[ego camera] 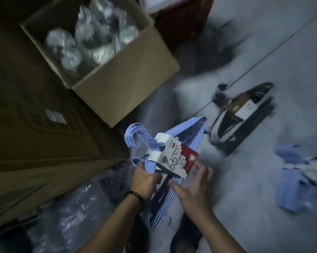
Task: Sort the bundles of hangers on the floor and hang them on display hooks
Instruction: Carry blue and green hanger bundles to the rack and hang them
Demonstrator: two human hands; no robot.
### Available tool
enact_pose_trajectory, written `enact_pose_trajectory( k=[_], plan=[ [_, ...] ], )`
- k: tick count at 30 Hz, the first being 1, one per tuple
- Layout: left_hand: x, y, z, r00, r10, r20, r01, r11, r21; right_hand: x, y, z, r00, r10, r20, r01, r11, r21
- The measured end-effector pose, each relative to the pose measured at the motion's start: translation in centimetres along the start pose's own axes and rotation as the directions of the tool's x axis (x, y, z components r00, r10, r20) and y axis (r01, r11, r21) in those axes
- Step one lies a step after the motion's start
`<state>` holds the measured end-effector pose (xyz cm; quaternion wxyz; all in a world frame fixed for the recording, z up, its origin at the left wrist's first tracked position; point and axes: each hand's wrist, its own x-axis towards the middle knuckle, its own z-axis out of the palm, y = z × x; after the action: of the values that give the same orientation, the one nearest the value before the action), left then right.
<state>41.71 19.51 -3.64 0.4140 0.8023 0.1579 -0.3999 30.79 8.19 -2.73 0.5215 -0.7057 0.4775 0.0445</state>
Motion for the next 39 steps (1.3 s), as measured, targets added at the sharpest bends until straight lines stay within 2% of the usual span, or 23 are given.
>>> enact_pose_trajectory(
  k=[2, 3, 4, 7, 9, 12, 13, 14, 18, 20, 23, 26, 27, 29, 31, 32, 33, 34, 35, 36, 37, 38, 39],
  plan=[
    [-4.9, 4.7, -1.4, 0.994, 0.091, 0.066, -0.094, 0.995, 0.036, -2.2, -4.4, -6.1, 0.970, -0.122, -0.209, 0.106, 0.991, -0.086],
    [-7.5, 7.0, -2.2, 0.986, 0.136, 0.098, -0.144, 0.986, 0.082, -3.2, -6.6, -9.2, 0.940, -0.208, -0.271, 0.173, 0.974, -0.149],
    [-10.0, 9.2, -3.1, 0.975, 0.184, 0.123, -0.201, 0.969, 0.141, -4.2, -8.9, -12.4, 0.916, -0.296, -0.270, 0.244, 0.947, -0.210],
    [-17.2, 15.3, -5.7, 0.904, 0.335, 0.264, -0.411, 0.849, 0.332, -8.2, -16.6, -21.2, 0.897, -0.443, -0.011, 0.395, 0.811, -0.430],
    [-21.8, 19.0, -7.3, 0.840, 0.388, 0.380, -0.531, 0.733, 0.425, -11.6, -21.1, -26.0, 0.907, -0.388, 0.164, 0.406, 0.699, -0.589],
    [-28.6, 24.3, -8.9, 0.665, 0.500, 0.555, -0.745, 0.485, 0.458, -18.1, -26.5, -31.8, 0.927, -0.310, 0.212, 0.353, 0.529, -0.772],
    [-30.9, 26.1, -9.3, 0.598, 0.512, 0.616, -0.801, 0.388, 0.455, -20.6, -28.0, -33.4, 0.935, -0.296, 0.195, 0.331, 0.528, -0.782],
    [-33.4, 27.8, -9.6, 0.533, 0.506, 0.678, -0.846, 0.297, 0.443, -23.3, -29.2, -34.9, 0.946, -0.273, 0.174, 0.305, 0.570, -0.763],
    [-43.9, 33.6, -9.9, 0.273, 0.446, 0.853, -0.948, -0.028, 0.318, -33.9, -31.3, -41.3, 0.979, -0.180, 0.095, 0.203, 0.857, -0.474],
    [-49.0, 35.3, -9.5, 0.182, 0.409, 0.894, -0.954, -0.145, 0.261, -39.1, -31.1, -43.5, 0.973, -0.218, 0.068, 0.228, 0.895, -0.385],
    [-55.6, 36.7, -7.6, 0.058, 0.370, 0.927, -0.936, -0.302, 0.179, -46.1, -30.1, -45.9, 0.961, -0.241, -0.134, 0.173, 0.905, -0.390],
    [-61.8, 36.8, -4.7, -0.121, 0.393, 0.911, -0.894, -0.443, 0.073, -52.2, -27.5, -48.3, 0.896, -0.247, -0.370, 0.150, 0.951, -0.270],
    [-63.9, 36.3, -3.8, -0.196, 0.461, 0.866, -0.864, -0.498, 0.069, -54.3, -26.6, -49.1, 0.860, -0.234, -0.454, 0.150, 0.965, -0.213],
    [-68.1, 34.2, -2.4, -0.373, 0.639, 0.673, -0.819, -0.568, 0.085, -58.6, -24.9, -50.7, 0.764, -0.187, -0.617, 0.176, 0.981, -0.079],
    [-72.1, 31.0, -1.1, -0.510, 0.765, 0.393, -0.832, -0.555, 0.000, -62.6, -22.9, -52.4, 0.656, -0.119, -0.745, 0.227, 0.973, 0.045],
    [-74.0, 29.4, -0.1, -0.511, 0.813, 0.278, -0.856, -0.509, -0.085, -64.6, -21.9, -53.2, 0.605, -0.073, -0.793, 0.272, 0.955, 0.121],
    [-75.6, 27.8, 1.2, -0.469, 0.856, 0.215, -0.880, -0.434, -0.191, -66.4, -20.7, -54.1, 0.563, -0.022, -0.826, 0.326, 0.925, 0.198],
    [-77.3, 26.4, 2.9, -0.389, 0.896, 0.215, -0.899, -0.318, -0.302, -68.3, -19.7, -54.9, 0.516, 0.029, -0.856, 0.385, 0.885, 0.262],
    [-79.4, 25.3, 4.4, -0.276, 0.922, 0.271, -0.909, -0.159, -0.386, -69.8, -18.6, -55.8, 0.461, 0.074, -0.884, 0.439, 0.847, 0.300],
    [-82.0, 24.6, 5.7, -0.139, 0.917, 0.375, -0.892, 0.049, -0.450, -71.3, -17.5, -56.6, 0.405, 0.127, -0.906, 0.491, 0.805, 0.332],
    [-84.6, 24.2, 6.9, -0.024, 0.850, 0.526, -0.822, 0.282, -0.495, -72.8, -16.4, -57.2, 0.368, 0.179, -0.912, 0.543, 0.755, 0.367],
    [-87.4, 23.9, 7.7, 0.015, 0.732, 0.681, -0.710, 0.488, -0.509, -74.1, -15.1, -58.0, 0.353, 0.221, -0.909, 0.604, 0.688, 0.402],
    [-90.0, 23.8, 8.7, -0.011, 0.584, 0.812, -0.584, 0.656, -0.479, -75.2, -13.7, -58.7, 0.360, 0.245, -0.900, 0.653, 0.623, 0.430]
  ],
)
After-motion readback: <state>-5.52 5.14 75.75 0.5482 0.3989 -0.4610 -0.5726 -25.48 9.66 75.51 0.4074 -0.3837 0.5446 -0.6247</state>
